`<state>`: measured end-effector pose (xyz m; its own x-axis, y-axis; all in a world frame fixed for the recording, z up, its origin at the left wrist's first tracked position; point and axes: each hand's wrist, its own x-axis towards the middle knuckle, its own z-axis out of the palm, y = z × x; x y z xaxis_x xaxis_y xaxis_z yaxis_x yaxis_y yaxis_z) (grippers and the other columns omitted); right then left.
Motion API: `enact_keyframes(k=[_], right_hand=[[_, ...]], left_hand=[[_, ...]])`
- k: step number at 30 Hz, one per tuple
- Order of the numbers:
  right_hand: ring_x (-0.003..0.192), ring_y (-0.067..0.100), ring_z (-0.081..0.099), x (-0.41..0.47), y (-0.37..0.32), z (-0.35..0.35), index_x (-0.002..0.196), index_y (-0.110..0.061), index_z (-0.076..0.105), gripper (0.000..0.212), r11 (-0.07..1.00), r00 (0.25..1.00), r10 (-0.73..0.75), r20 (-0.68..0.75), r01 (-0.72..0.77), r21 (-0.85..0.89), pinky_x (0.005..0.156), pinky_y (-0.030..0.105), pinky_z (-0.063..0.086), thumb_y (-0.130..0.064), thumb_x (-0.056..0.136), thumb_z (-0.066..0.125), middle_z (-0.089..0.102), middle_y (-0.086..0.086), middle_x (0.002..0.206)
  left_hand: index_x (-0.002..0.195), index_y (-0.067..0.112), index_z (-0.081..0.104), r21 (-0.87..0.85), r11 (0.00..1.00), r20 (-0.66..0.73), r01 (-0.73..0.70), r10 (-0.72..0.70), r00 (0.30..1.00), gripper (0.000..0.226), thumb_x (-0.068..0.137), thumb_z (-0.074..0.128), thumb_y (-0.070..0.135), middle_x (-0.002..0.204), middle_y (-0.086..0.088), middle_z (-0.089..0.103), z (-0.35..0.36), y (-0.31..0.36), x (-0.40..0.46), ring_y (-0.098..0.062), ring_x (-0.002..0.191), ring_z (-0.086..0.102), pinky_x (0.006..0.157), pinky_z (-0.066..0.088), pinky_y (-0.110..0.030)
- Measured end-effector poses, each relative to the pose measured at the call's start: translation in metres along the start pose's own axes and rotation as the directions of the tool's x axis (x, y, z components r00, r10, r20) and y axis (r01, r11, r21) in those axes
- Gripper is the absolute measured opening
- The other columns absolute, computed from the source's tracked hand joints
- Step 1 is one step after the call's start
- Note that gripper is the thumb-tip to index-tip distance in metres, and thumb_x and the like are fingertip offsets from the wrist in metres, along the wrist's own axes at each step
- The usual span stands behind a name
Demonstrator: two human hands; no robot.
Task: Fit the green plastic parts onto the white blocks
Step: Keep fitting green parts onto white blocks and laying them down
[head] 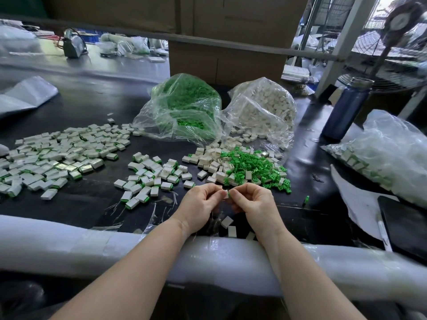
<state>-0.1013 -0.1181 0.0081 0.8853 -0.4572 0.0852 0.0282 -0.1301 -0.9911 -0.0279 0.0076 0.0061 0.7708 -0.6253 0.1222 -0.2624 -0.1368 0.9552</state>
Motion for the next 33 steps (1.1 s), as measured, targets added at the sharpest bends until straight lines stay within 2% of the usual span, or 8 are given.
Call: enact_keyframes(k=[8, 12, 17, 21, 25, 27, 30, 33], right_hand=[[0.044, 0.000, 0.053, -0.0014, -0.0016, 0.0017, 0.071, -0.006, 0.062, 0.015, 1.000, 1.000, 0.007, 0.004, -0.007, -0.014, 0.046, 0.012, 0.043, -0.005, 0.086, 0.063, 0.060, -0.007, 0.047], [0.041, 0.000, 0.049, -0.0021, -0.0022, 0.0016, 0.071, -0.003, 0.062, 0.015, 1.000, 0.999, 0.023, 0.033, -0.023, -0.017, 0.044, 0.013, 0.042, -0.004, 0.087, 0.062, 0.058, -0.006, 0.046], [0.040, 0.000, 0.047, -0.0014, -0.0034, 0.0006, 0.071, -0.002, 0.061, 0.015, 0.997, 0.998, 0.034, 0.057, -0.031, -0.067, 0.044, 0.013, 0.039, -0.004, 0.086, 0.062, 0.056, -0.006, 0.046], [0.040, 0.000, 0.048, -0.0014, -0.0038, 0.0013, 0.070, -0.002, 0.059, 0.016, 0.997, 0.997, 0.043, 0.070, -0.038, -0.074, 0.043, 0.012, 0.039, -0.002, 0.086, 0.061, 0.055, -0.005, 0.046], [0.043, 0.001, 0.050, -0.0022, -0.0027, 0.0018, 0.072, -0.002, 0.061, 0.015, 0.998, 0.999, 0.023, 0.050, -0.020, -0.058, 0.045, 0.014, 0.041, -0.003, 0.086, 0.061, 0.057, -0.006, 0.047], [0.046, 0.002, 0.054, -0.0024, -0.0027, 0.0022, 0.074, -0.002, 0.062, 0.013, 0.999, 1.000, 0.006, 0.024, -0.006, -0.033, 0.046, 0.014, 0.043, -0.002, 0.086, 0.062, 0.060, -0.005, 0.052], [0.052, 0.009, 0.060, -0.0018, -0.0030, 0.0021, 0.079, -0.005, 0.062, 0.007, 1.000, 1.000, 0.006, 0.000, -0.006, 0.015, 0.050, 0.018, 0.049, -0.002, 0.085, 0.063, 0.064, 0.005, 0.061], [0.049, 0.009, 0.058, -0.0012, -0.0027, 0.0010, 0.080, -0.006, 0.060, 0.009, 0.997, 1.000, 0.010, -0.019, -0.009, 0.073, 0.048, 0.018, 0.047, 0.002, 0.085, 0.062, 0.063, 0.003, 0.057]], left_hand=[[0.088, 0.004, 0.066, 0.035, 0.999, 0.061, 0.038, -0.040, 0.997, 0.019, 0.094, 0.053, 0.016, 0.070, -0.010, 0.059, -0.0018, 0.0039, -0.0031, -0.014, 0.062, 0.049, 0.063, 0.043, -0.029], [0.087, 0.003, 0.065, 0.082, 0.996, 0.086, 0.039, -0.046, 0.995, 0.021, 0.094, 0.052, 0.018, 0.081, -0.030, 0.062, -0.0027, 0.0038, -0.0037, -0.021, 0.066, 0.049, 0.068, 0.047, -0.040], [0.085, 0.003, 0.066, 0.136, 0.990, 0.098, 0.025, -0.039, 0.994, 0.023, 0.094, 0.053, 0.019, 0.066, -0.009, 0.054, -0.0039, 0.0043, -0.0042, -0.015, 0.062, 0.045, 0.064, 0.039, -0.032], [0.085, 0.002, 0.065, 0.167, 0.986, 0.115, 0.014, -0.034, 0.993, 0.023, 0.094, 0.053, 0.019, 0.065, -0.008, 0.049, -0.0035, 0.0029, -0.0046, -0.018, 0.062, 0.041, 0.062, 0.035, -0.031], [0.086, 0.004, 0.066, 0.139, 0.990, 0.098, 0.008, -0.022, 0.995, 0.021, 0.094, 0.054, 0.019, 0.068, -0.010, 0.056, -0.0024, 0.0025, -0.0038, -0.016, 0.062, 0.045, 0.063, 0.039, -0.030], [0.082, 0.012, 0.066, 0.135, 0.991, 0.061, -0.005, -0.004, 0.998, 0.017, 0.093, 0.055, 0.019, 0.063, -0.002, 0.057, -0.0007, 0.0020, -0.0025, -0.010, 0.056, 0.047, 0.059, 0.040, -0.027], [0.094, 0.017, 0.066, 0.073, 0.997, 0.018, -0.009, 0.008, 1.000, 0.009, 0.091, 0.058, 0.015, 0.065, 0.004, 0.058, 0.0025, 0.0017, -0.0010, -0.002, 0.054, 0.052, 0.058, 0.045, -0.018], [0.105, 0.020, 0.058, 0.052, 0.998, 0.011, -0.023, 0.022, 1.000, 0.021, 0.087, 0.062, 0.010, 0.072, -0.005, 0.058, 0.0027, -0.0010, -0.0009, -0.012, 0.064, 0.056, 0.067, 0.049, -0.021]])
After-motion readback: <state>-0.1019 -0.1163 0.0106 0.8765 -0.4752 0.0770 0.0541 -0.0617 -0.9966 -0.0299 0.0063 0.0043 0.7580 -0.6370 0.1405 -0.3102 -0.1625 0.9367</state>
